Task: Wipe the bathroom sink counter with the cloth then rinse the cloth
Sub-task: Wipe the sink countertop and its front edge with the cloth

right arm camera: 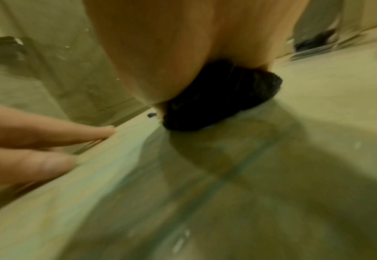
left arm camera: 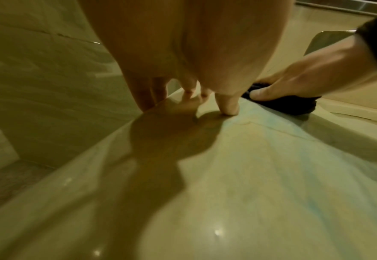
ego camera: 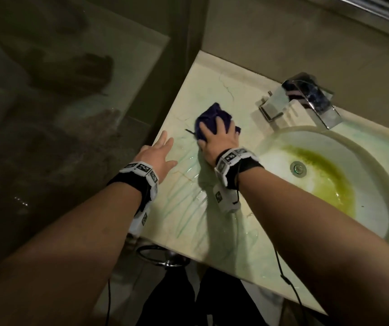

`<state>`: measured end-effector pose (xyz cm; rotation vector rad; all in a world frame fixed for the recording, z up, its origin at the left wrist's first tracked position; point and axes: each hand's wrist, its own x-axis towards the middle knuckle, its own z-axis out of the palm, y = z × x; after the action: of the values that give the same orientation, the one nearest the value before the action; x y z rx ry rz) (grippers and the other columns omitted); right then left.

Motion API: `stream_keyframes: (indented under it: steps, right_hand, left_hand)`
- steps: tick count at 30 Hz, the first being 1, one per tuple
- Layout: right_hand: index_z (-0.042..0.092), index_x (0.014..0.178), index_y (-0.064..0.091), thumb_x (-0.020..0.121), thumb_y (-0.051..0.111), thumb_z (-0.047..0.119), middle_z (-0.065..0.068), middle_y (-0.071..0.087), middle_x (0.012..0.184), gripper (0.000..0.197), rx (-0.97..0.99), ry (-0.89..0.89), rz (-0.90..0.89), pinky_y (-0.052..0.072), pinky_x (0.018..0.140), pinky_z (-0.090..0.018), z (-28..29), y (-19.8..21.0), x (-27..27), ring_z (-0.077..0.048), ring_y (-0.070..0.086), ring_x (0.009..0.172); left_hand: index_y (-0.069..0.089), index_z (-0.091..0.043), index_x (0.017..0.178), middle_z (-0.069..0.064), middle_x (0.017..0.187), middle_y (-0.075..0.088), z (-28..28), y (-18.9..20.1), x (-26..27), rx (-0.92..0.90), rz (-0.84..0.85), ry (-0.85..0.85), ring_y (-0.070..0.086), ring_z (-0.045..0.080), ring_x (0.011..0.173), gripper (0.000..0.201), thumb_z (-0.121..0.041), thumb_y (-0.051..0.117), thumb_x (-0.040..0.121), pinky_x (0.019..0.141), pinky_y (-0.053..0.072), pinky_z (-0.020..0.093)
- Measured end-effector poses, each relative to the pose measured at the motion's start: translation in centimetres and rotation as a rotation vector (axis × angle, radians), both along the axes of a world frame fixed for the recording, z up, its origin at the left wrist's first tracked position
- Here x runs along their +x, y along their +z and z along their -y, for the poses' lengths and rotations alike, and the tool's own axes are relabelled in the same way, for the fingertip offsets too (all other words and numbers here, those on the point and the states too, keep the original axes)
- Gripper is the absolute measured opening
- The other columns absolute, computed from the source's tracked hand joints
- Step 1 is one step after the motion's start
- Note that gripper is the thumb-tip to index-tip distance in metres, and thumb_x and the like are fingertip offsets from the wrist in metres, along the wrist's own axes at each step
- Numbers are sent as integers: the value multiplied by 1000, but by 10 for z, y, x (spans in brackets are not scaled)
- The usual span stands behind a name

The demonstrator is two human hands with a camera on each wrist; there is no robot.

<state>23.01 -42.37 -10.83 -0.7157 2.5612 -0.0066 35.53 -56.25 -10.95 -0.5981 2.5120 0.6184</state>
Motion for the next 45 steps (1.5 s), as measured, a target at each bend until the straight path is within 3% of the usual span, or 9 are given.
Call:
stream_keyframes:
  steps: [4, 8, 13, 17, 21, 29, 33, 37, 45]
  right_hand:
    - [44, 147, 15, 96, 31, 53, -1, 0, 160, 54, 20, 203, 2, 4, 118, -53, -25, -1, 21, -39, -5, 144]
    - [45, 147, 14, 97, 31, 51, -1, -2, 160, 53, 48, 56, 27, 5, 118, -50, -55, 6, -11, -38, -5, 145]
    - [43, 147, 15, 97, 35, 47, -4, -4, 160, 54, 43, -30, 67, 3, 116, -56, -17, 2, -17, -43, -7, 143]
    - [43, 147, 17, 97, 36, 47, -3, -2, 160, 54, 24, 152, 75, 2, 117, -56, 7, 4, 25, -43, -8, 143]
    - [44, 147, 17, 97, 34, 49, -1, -1, 160, 53, 6, 282, 54, 2, 118, -53, -28, 7, 51, -40, -9, 144]
    - [45, 147, 12, 97, 34, 49, -1, -6, 160, 55, 48, 82, 84, 8, 115, -60, -21, 1, -1, -42, -9, 143]
    - [43, 147, 15, 97, 34, 48, -3, -4, 160, 54, 8, 242, 92, 1, 116, -57, 0, 0, 30, -43, -11, 143]
    - [43, 147, 15, 97, 32, 49, -1, -3, 160, 53, 11, 381, 58, 2, 118, -52, -31, 2, 53, -40, -10, 144]
    - [42, 147, 15, 97, 34, 46, -3, -3, 160, 54, 13, 110, 40, 3, 117, -56, -50, -1, -20, -42, -7, 144]
  left_hand:
    - [12, -32, 152, -16, 159, -7, -1, 0, 4, 10, -15, 18, 25, 31, 139, 65, -39, 46, 97, 114, 27, 36]
    - [10, -34, 151, -18, 158, -9, -1, 5, 5, 17, 43, 33, 22, 34, 141, 66, -40, 46, 97, 115, 26, 39]
    - [9, -36, 151, -18, 158, -10, -7, 2, 20, 7, 69, 68, 21, 35, 142, 65, -41, 46, 97, 116, 24, 41]
    - [8, -36, 151, -17, 158, -11, -11, 4, 25, 6, 116, 102, 18, 38, 143, 66, -41, 46, 97, 116, 22, 44]
    - [7, -36, 151, -16, 158, -12, -15, 9, 32, 11, 139, 119, 15, 39, 143, 65, -39, 45, 98, 117, 19, 43]
    - [8, -38, 151, -19, 157, -11, -23, 5, 56, -8, 146, 190, 15, 37, 143, 63, -39, 43, 98, 118, 19, 45]
    - [9, -37, 151, -17, 158, -9, -28, 2, 61, -51, 139, 214, 18, 37, 142, 64, -41, 44, 97, 117, 20, 43]
    - [7, -36, 151, -15, 158, -11, -33, 1, 55, -53, 159, 244, 15, 37, 143, 66, -42, 44, 97, 118, 19, 43]
    - [6, -35, 151, -12, 159, -11, -37, -5, 55, -72, 173, 259, 19, 40, 140, 66, -48, 41, 96, 114, 26, 46]
